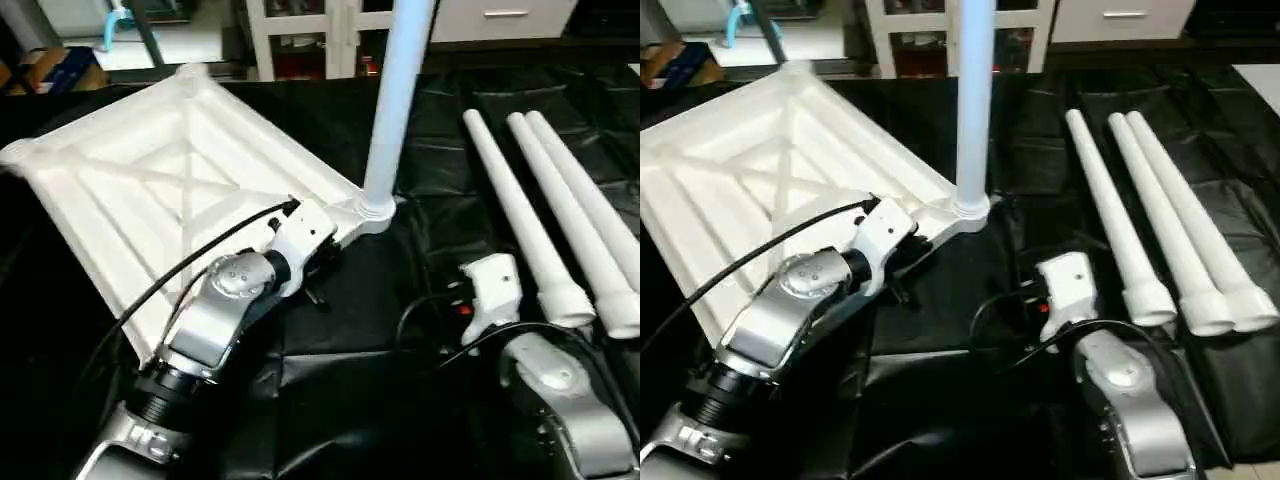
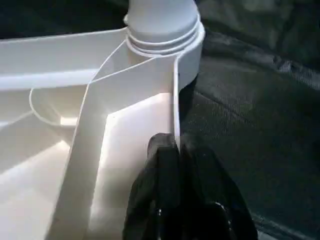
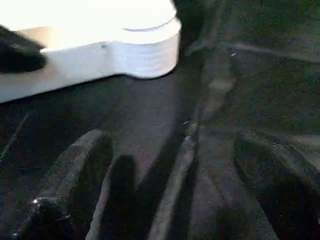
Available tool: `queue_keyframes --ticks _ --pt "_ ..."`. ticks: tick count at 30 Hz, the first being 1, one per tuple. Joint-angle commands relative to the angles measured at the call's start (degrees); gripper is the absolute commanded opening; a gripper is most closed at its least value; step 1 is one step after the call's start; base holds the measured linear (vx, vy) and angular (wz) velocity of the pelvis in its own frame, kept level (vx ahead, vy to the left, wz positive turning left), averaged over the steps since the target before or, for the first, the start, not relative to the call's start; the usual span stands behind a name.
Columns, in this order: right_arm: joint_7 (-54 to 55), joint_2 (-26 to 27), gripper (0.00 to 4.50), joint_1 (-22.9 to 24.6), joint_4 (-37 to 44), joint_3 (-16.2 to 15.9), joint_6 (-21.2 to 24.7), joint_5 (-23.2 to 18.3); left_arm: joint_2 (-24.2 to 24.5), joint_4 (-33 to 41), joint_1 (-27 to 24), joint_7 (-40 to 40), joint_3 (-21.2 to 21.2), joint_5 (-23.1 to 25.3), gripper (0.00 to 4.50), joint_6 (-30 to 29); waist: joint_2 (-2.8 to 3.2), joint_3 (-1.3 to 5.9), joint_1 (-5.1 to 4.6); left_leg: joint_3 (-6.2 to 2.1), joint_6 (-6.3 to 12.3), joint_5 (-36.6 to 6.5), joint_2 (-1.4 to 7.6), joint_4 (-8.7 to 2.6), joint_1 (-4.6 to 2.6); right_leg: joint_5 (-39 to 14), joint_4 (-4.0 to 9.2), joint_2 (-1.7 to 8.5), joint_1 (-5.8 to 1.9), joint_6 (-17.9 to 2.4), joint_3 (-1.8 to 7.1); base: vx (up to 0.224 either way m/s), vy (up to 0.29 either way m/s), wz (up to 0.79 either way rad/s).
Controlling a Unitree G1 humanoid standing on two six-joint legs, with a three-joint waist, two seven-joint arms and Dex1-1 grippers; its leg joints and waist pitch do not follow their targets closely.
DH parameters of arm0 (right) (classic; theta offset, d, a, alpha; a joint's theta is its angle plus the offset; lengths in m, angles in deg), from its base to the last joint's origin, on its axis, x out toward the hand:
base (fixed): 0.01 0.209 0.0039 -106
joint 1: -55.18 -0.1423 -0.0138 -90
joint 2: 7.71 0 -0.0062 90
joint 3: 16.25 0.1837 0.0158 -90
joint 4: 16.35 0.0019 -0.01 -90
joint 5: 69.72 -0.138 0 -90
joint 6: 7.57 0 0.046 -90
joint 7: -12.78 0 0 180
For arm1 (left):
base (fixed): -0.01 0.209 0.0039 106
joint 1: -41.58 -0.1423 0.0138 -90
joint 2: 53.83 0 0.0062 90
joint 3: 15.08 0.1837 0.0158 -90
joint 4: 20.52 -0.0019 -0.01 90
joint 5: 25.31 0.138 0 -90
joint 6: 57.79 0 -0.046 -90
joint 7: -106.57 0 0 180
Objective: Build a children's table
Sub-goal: Rotate table base
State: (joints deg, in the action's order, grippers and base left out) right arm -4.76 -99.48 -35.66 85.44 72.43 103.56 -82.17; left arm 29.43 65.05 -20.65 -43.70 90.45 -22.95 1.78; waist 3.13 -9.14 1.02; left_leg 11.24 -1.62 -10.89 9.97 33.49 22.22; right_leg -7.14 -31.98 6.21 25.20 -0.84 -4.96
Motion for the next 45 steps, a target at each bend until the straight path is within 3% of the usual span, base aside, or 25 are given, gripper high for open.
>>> queue_keyframes --ticks 1,6,9,11,12,14,15,16,17,18,20,21,22,24,27,28,31,33,36,39,45 --pt "0.59 -0.09 4.38 0.12 2.08 0.56 0.79 0.68 -3.2 0.97 0.34 -0.47 -2.5 -4.42 0.54 -1.56 -0.51 4.83 0.23 -1.2 4.4 -11.74 2.67 -4.11 -1.06 -16.26 3.36 2.15 -3.26 -11.99 2.71 0.0 0.0 0.0" --pt "0.99 0.04 4.38 0.65 2.51 0.41 0.9 0.9 -6.28 6.24 1.82 -0.37 -5.99 -10.15 0.74 -3.45 -0.67 5.51 1.15 -1.02 7.08 -6.68 2.68 -3.61 -0.81 -9.96 2.5 2.08 -3.55 -14.48 2.95 0.0 0.0 0.0" --pt "0.7 0.25 4.38 0.45 2.35 -0.2 1.17 1.01 -7.5 9.24 2.89 -1.35 -9.01 -12.41 0.97 -4.76 -0.76 5.57 1.22 -1.06 7.85 -6.82 2.51 -3.46 -0.61 -10.76 2.45 2.17 -3.82 -14.46 2.99 0.0 0.0 0.0" --pt "0.44 0.28 4.38 -0.05 1.86 -0.86 1.69 1.22 -6.69 10.84 3.9 -1.18 -11.44 -13.52 0.97 -5.73 -0.83 5.35 1.09 -1.05 7.59 -8.27 2.33 -3.5 -0.53 -14.41 2.8 2.14 -3.81 -13.33 2.96 0.0 0.0 0.0" --pt "0.42 0.44 4.38 -0.88 1.07 -1.31 1.75 1.54 -3.63 11.02 4.97 -0.7 -13.08 -12.67 0.97 -6.09 -1.28 5.44 0.95 -1.13 7.3 -8.74 2.28 -3.55 -0.45 -16.07 2.97 2.08 -3.87 -12.38 2.92 0.0 0.0 0.0" --pt "0.42 0.88 4.38 -2.65 -0.33 -1.9 1.78 2.05 5.0 9.8 5.91 1.35 -13.34 -8.39 0.97 -5.04 -1.1 5.38 0.42 -1.62 6.52 -8.88 2.02 -3.78 0.15 -18.53 2.59 2.0 -4.22 -10.35 2.82 0.0 0.0 0.0" --pt "0.33 1.05 4.38 -3.24 -0.74 -2.09 1.67 2.11 8.11 8.74 5.78 2.14 -12.76 -6.31 0.97 -4.07 -1.01 5.31 0.33 -1.8 5.72 -9.56 1.99 -3.83 -0.21 -20.6 2.82 1.93 -3.87 -8.75 2.83 0.0 0.0 0.0" --pt "0.21 1.2 4.38 -3.82 -1.12 -2.28 1.56 2.17 11.24 7.63 5.52 2.86 -11.93 -4.37 0.97 -3.07 -0.73 5.26 -0.01 -1.7 4.71 -9.39 1.99 -3.74 -0.61 -20.93 2.83 1.79 -3.59 -8.42 3.03 0.0 0.0 0.0" --pt "-0.1 1.37 4.38 -4.95 -1.98 -2.77 1.28 2.41 15.42 5.2 4.97 4.17 -12.42 -3.17 0.97 -1.98 -0.88 5.34 0.04 -1.6 4.37 -8.96 2.0 -3.61 -0.94 -20.47 2.93 1.79 -3.44 -8.55 3.17 0.0 0.0 0.0" --pt "-0.32 1.56 4.38 -5.88 -2.7 -3.1 1.07 2.57 18.37 3.4 4.53 4.83 -13.24 -2.71 0.97 -1.67 -0.42 5.53 0.13 -1.39 3.9 -8.31 2.01 -3.48 -1.52 -18.35 2.66 1.59 -3.0 -9.66 3.44 0.0 0.0 0.0" --pt "-0.89 1.98 4.38 -8.18 -4.66 -3.87 1.07 2.83 24.44 -1.79 3.73 5.49 -14.52 -0.72 0.97 0.85 -0.68 5.71 0.27 -1.43 3.92 -6.81 1.73 -3.36 -1.07 -15.22 1.99 1.33 -3.22 -10.84 3.42 0.0 0.0 0.0" --pt "-0.89 1.98 4.38 -8.18 -4.66 -3.87 1.07 2.83 24.44 -1.79 3.73 5.49 -14.52 -0.72 0.97 0.85 -0.49 5.85 0.12 -1.41 3.85 -6.33 1.8 -3.33 -1.01 -13.99 1.63 1.4 -3.36 -11.24 3.57 0.0 0.0 0.0" --pt "-1.5 1.93 4.38 -10.19 -6.81 -4.63 0.82 3.37 28.78 -4.83 3.14 6.4 -14.11 0.74 0.97 2.42 -0.1 5.75 0.42 -1.3 3.76 -6.6 1.98 -3.28 -1.56 -13.27 1.73 1.4 -2.81 -12.12 3.66 0.0 0.0 0.0" --pt "-2.32 1.77 4.38 -12.74 -10.2 -5.24 0.13 4.0 32.13 -6.58 2.56 7.56 -13.3 1.39 0.97 2.77 -0.02 5.73 0.58 -1.28 3.55 -6.87 1.96 -3.4 -1.38 -12.35 1.43 1.27 -2.99 -13.18 3.62 0.0 0.0 0.0" --pt "-3.36 1.86 4.38 -16.44 -15.67 -5.72 -2.06 5.08 34.77 -8.03 1.38 9.49 -11.69 2.32 0.97 2.8 0.36 5.56 1.2 -1.16 2.01 -9.29 2.16 -3.49 -2.01 -12.6 1.36 1.44 -2.49 -14.31 3.76 0.0 0.0 0.0" --pt "-3.78 2.01 4.38 -17.92 -17.91 -5.77 -2.87 5.41 35.61 -8.68 0.92 10.34 -10.93 3.03 0.97 3.12 0.25 5.42 1.2 -1.19 1.54 -10.06 2.11 -3.66 -1.73 -13.34 1.34 1.51 -2.79 -14.3 3.83 0.0 0.0 0.0" --pt "-4.47 1.91 4.38 -22.0 -23.6 -6.54 -4.84 6.94 36.88 -10.0 0.12 11.56 -9.02 4.65 0.97 4.78 0.29 5.41 1.42 -1.0 0.78 -10.85 2.26 -3.67 -2.12 -12.97 1.38 1.49 -2.47 -14.27 4.1 0.0 0.0 0.0" --pt "-5.41 1.92 4.38 -25.08 -28.17 -7.44 -5.72 7.74 36.54 -10.79 -0.2 11.95 -7.71 5.29 0.97 5.58 -0.32 5.37 1.27 -1.04 1.02 -10.24 2.19 -3.8 -1.67 -12.37 1.17 1.56 -2.87 -14.63 4.2 0.0 0.0 0.0" --pt "-6.31 2.5 4.38 -29.26 -35.03 -8.55 -7.56 9.18 35.45 -12.61 -0.16 11.86 -5.38 6.51 0.97 7.43 -0.71 5.1 1.06 -1.07 1.51 -9.92 2.14 -3.79 -1.32 -13.22 1.25 1.75 -3.0 -14.47 4.44 0.0 0.0 0.0" --pt "-5.91 3.82 4.38 -32.65 -40.95 -8.76 -9.09 10.01 35.3 -12.95 -0.58 12.19 -3.44 7.92 0.97 7.71 -0.89 4.97 0.84 -1.12 0.73 -12.69 2.23 -3.95 -1.65 -16.58 1.59 1.82 -2.78 -13.85 4.51 0.0 0.0 0.0" --pt "-6.05 5.79 4.38 -36.28 -48.2 -8.39 -12.13 10.52 35.34 -7.86 -3.36 16.67 -2.3 5.94 0.97 4.68 -0.86 4.66 0.42 -1.36 0.09 -14.49 2.34 -4.22 -1.54 -18.99 1.78 2.0 -2.73 -13.4 4.57 0.0 0.0 0.0"
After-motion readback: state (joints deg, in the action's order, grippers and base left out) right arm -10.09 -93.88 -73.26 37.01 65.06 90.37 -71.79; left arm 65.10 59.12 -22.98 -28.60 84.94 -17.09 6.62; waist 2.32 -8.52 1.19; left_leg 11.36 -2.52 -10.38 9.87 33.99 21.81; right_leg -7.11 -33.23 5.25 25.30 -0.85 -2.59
